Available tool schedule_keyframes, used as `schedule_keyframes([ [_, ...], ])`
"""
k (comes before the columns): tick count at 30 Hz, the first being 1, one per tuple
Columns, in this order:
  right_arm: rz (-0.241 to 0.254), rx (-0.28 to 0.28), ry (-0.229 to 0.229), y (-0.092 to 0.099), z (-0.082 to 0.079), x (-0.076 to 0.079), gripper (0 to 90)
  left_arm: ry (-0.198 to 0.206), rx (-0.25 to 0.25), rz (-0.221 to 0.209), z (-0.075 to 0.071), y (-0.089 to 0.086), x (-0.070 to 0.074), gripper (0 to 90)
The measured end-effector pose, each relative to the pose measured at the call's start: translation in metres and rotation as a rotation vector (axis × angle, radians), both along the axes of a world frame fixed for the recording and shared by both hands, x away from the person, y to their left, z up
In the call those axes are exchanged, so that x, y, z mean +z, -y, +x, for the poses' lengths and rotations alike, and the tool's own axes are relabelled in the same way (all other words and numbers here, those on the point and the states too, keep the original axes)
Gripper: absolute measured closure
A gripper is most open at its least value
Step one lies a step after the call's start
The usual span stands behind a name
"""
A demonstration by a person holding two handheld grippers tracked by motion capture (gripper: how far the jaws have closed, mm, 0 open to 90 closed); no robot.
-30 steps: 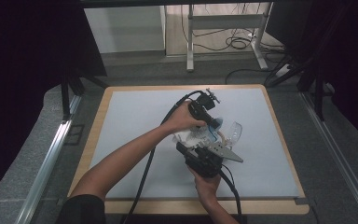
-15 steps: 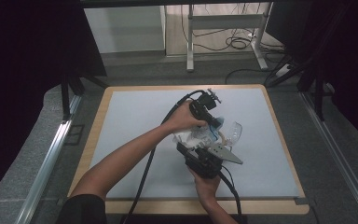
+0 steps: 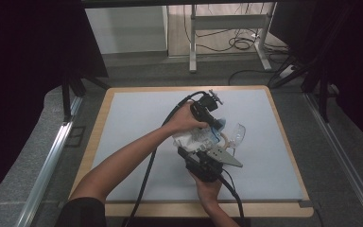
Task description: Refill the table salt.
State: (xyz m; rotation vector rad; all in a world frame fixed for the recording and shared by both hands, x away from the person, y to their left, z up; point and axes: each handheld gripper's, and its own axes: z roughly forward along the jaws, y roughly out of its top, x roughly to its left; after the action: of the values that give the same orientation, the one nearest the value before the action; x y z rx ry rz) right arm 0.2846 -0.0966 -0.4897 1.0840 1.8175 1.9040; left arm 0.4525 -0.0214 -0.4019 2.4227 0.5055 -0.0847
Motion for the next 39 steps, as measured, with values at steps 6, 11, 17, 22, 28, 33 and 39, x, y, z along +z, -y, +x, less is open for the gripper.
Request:
schedule_keyframes([
  [6, -0.023, -0.007, 0.002, -0.003, 0.0, -0.002, 63.1, -0.001, -0.001, 0.009, -0.002, 0.0, 0.001, 88.8],
  [11, -0.036, -0.014, 0.003, -0.004, 0.001, -0.006, 63.1, 0.012, 0.0, 0.027, -0.003, 0.003, 0.002, 88.8],
  [17, -0.047, -0.022, 0.015, -0.006, 0.001, -0.007, 63.1, 0.012, 0.002, 0.041, -0.003, 0.003, 0.005, 88.8],
  [22, -0.06, -0.02, 0.024, -0.005, 0.0, -0.007, 63.0, 0.01, 0.002, 0.035, -0.004, 0.004, 0.009, 88.8],
  [28, -0.068, -0.013, 0.013, -0.006, -0.001, -0.008, 63.1, -0.003, 0.007, 0.038, -0.005, 0.002, 0.01, 88.8],
  [33, -0.089, -0.014, 0.017, -0.008, 0.001, -0.012, 63.1, -0.009, 0.006, 0.035, -0.005, 0.001, 0.012, 88.7],
  [39, -0.113, -0.019, 0.009, -0.011, 0.003, -0.017, 63.1, -0.011, 0.007, 0.031, -0.007, 0.0, 0.014, 88.6],
])
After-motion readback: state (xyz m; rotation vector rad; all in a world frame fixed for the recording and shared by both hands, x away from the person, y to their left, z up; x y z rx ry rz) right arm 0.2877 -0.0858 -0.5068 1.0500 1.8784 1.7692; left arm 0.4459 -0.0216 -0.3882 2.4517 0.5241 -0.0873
